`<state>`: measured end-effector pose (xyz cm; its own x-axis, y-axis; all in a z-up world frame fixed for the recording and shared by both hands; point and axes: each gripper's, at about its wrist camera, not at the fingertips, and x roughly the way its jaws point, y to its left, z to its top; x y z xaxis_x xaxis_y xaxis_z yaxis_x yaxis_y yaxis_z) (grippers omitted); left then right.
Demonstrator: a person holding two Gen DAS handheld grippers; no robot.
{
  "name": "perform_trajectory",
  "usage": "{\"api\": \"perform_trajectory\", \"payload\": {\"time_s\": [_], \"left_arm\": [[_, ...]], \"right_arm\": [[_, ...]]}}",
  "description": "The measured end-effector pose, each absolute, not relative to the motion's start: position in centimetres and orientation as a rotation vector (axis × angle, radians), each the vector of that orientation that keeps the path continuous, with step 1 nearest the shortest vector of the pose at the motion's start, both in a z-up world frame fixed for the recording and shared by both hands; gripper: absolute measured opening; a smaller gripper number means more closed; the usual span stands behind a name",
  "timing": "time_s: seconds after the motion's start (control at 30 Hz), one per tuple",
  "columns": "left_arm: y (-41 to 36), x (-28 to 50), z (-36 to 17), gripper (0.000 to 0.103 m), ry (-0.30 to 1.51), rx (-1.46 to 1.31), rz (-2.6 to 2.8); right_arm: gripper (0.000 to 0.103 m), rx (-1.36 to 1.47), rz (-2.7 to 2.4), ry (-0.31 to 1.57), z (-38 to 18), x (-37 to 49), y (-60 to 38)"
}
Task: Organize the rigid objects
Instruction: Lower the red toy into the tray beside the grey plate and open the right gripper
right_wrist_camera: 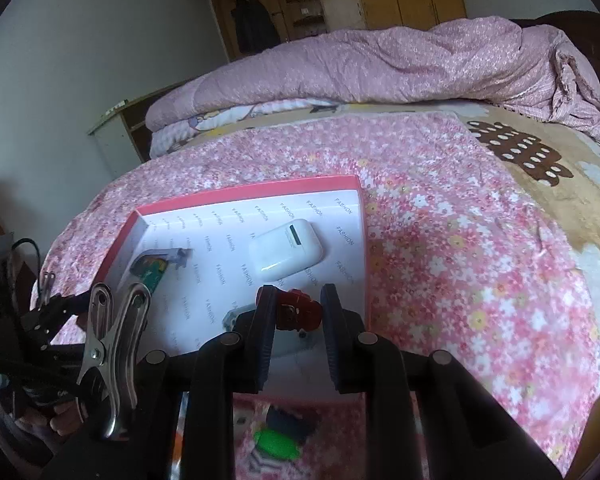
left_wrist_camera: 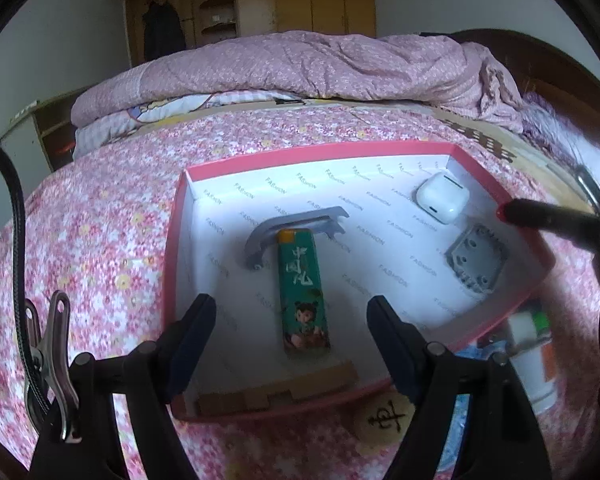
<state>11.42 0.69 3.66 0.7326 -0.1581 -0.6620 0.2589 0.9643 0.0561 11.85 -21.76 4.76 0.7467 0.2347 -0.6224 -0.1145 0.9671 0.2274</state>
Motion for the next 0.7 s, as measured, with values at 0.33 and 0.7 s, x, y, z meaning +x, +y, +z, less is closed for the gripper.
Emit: {"api": "perform_trajectory", "payload": {"time_s": [0.33,0.7], "left_arm": [[0.3,12.7,3.5,0.083,0.698,0.196,-0.186],[0.5,11.4,5.2,0.083,0.696,0.166,-0.163]], "right_arm": [[0.023,0.227,0.182,0.754,3.6,13.6,-22.3],[0.035,0.224,0.164,0.723,4.9,12.4,-22.1]]}}
